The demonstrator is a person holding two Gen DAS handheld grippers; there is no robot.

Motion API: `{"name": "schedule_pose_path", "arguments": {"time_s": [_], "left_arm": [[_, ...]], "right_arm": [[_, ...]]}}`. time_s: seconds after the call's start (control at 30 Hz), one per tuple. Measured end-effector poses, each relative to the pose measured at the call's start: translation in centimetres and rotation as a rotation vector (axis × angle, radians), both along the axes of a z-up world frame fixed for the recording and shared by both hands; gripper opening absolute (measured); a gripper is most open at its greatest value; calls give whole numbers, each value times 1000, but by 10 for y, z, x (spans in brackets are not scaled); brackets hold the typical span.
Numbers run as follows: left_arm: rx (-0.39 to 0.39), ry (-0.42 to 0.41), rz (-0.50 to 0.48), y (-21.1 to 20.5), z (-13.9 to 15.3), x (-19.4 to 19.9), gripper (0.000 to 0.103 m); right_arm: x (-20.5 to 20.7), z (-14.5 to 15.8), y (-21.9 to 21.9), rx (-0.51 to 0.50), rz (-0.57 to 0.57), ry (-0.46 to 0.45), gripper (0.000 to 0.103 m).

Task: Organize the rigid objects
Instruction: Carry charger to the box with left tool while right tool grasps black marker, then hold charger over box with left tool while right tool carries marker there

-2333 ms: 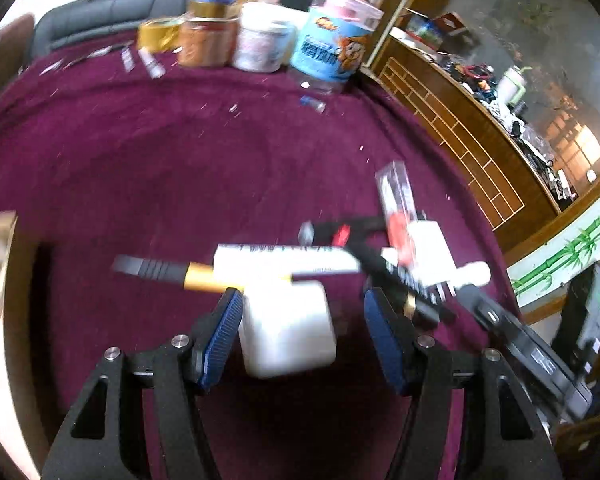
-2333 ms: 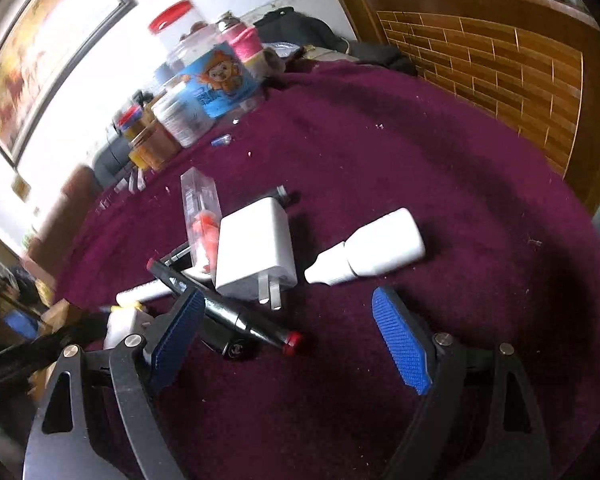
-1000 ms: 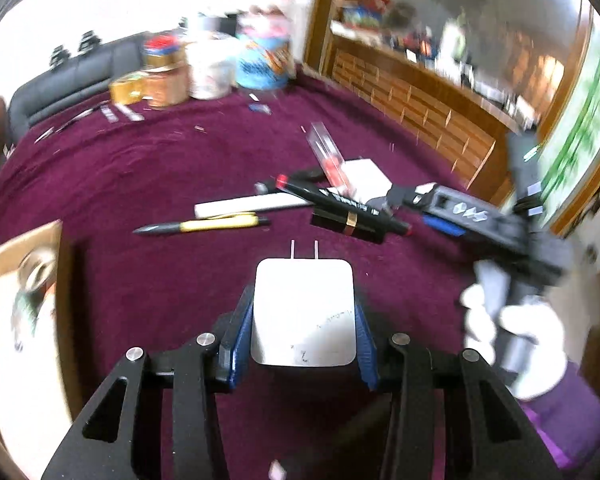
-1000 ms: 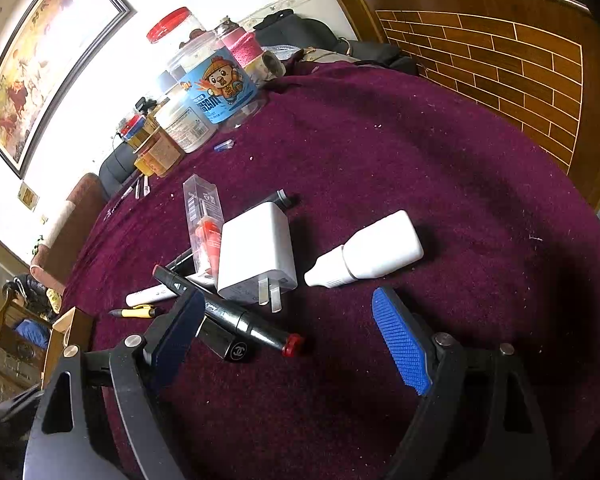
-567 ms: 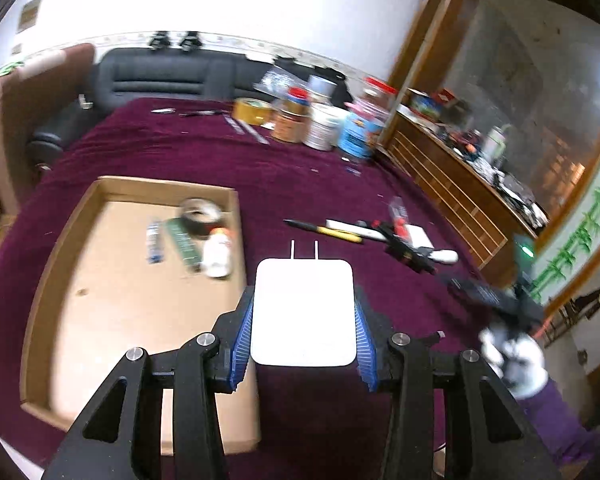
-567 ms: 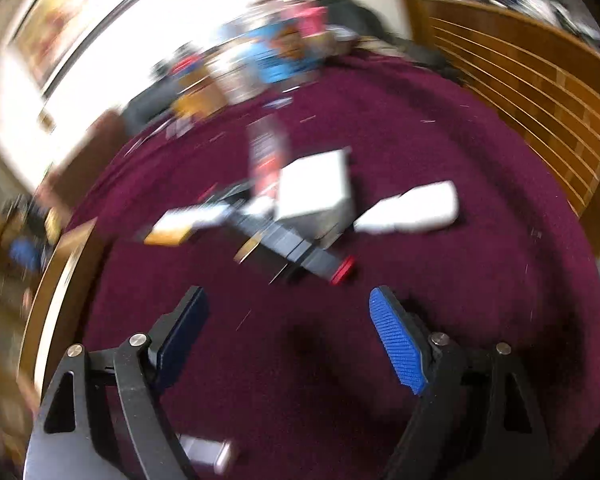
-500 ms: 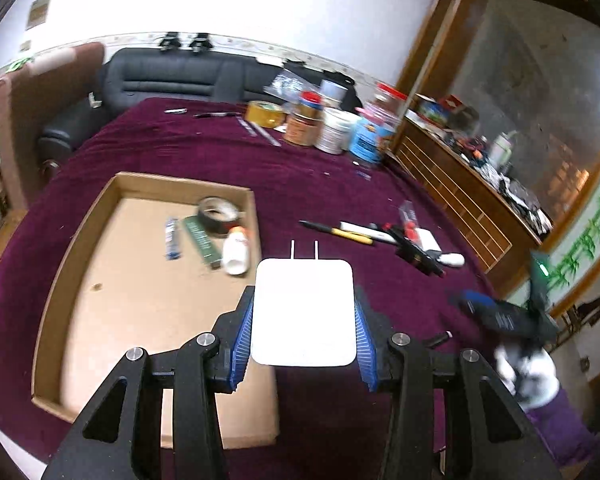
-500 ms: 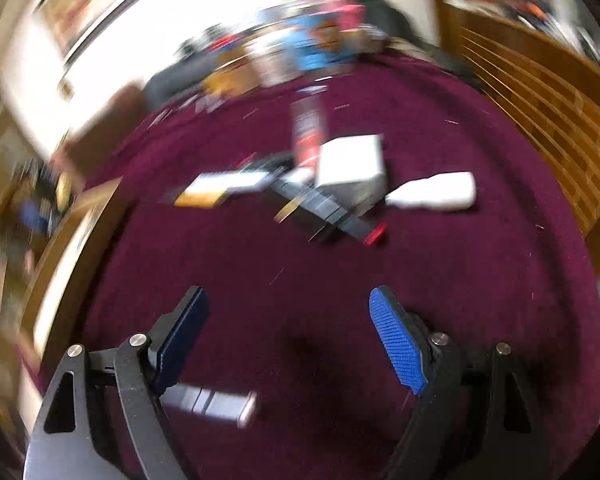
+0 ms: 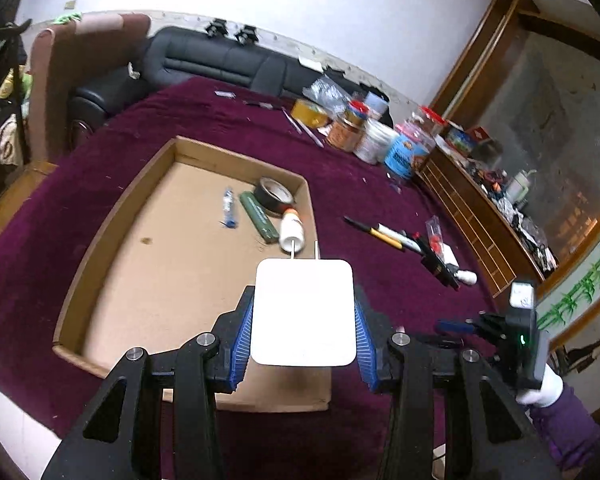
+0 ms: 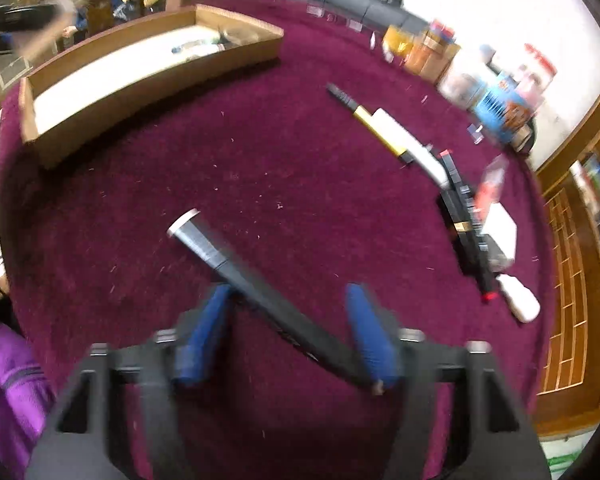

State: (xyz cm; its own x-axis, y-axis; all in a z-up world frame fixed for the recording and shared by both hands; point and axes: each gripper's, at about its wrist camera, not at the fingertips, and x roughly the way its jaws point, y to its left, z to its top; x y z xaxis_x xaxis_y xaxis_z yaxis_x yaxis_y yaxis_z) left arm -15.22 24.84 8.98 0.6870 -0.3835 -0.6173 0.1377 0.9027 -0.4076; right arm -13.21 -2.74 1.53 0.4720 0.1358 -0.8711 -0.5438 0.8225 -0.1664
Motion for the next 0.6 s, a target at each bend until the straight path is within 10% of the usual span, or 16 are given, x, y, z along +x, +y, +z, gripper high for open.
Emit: {"name": "schedule_pose_path", "arguments": {"time_s": [0.13, 0.6], "left_arm": [[-6, 9, 38, 12, -2, -2, 39], [43, -16, 161, 46, 25, -29, 39]], "right_arm": [[27, -2, 4, 30, -84, 15, 18], [24, -4, 10, 28, -155, -33, 21]]}}
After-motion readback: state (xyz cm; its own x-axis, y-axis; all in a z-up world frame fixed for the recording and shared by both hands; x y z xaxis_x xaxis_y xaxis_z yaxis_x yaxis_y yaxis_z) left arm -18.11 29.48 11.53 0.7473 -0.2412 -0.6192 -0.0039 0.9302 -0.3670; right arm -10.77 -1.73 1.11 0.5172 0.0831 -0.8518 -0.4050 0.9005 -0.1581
